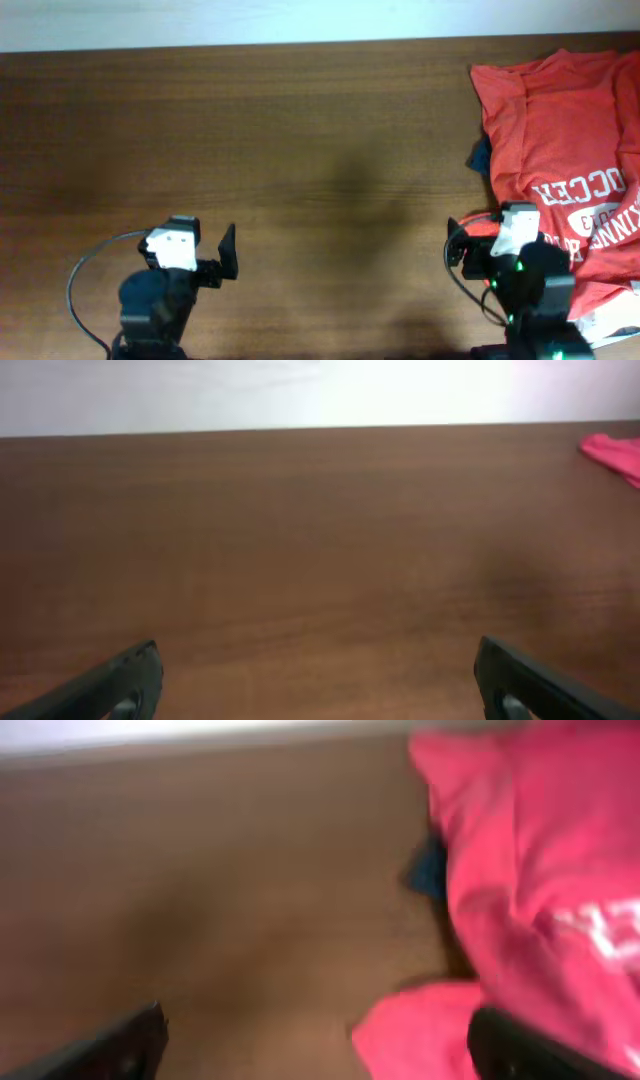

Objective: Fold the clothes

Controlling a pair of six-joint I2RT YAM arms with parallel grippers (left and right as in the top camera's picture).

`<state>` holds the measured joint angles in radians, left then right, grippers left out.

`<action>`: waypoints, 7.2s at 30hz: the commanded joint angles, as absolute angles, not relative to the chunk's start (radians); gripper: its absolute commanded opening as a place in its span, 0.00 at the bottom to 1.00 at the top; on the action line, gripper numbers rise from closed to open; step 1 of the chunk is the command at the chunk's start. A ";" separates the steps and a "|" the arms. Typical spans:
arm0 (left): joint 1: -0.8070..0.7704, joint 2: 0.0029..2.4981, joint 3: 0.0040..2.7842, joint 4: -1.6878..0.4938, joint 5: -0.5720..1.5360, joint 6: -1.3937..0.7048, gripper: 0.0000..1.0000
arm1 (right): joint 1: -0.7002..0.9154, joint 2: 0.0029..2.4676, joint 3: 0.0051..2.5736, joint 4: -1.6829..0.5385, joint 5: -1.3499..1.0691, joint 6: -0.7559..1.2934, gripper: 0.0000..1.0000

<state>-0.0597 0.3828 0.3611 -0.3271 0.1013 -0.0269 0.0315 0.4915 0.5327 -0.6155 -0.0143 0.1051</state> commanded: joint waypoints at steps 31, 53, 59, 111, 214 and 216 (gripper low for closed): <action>-0.056 0.887 0.717 -0.568 0.203 -0.038 0.99 | 0.034 1.337 1.493 -1.201 -0.343 0.075 0.04; -0.151 1.036 0.717 -0.409 0.513 -0.180 0.99 | 0.223 1.476 1.494 -1.164 -0.123 0.173 0.99; -0.406 1.561 0.717 -0.138 0.509 -0.556 0.99 | -0.003 1.476 1.494 -1.317 -0.122 0.162 0.99; 0.316 1.621 1.198 -0.899 0.361 -0.279 0.99 | -0.008 1.478 1.492 -1.381 -0.006 0.147 0.99; 0.442 1.246 0.845 -0.944 0.081 -0.495 0.01 | 0.124 1.922 1.775 -1.437 -0.157 0.059 0.05; 0.442 1.246 0.845 -0.941 0.081 -0.495 0.01 | 0.124 1.922 1.774 -1.526 -0.158 0.060 0.05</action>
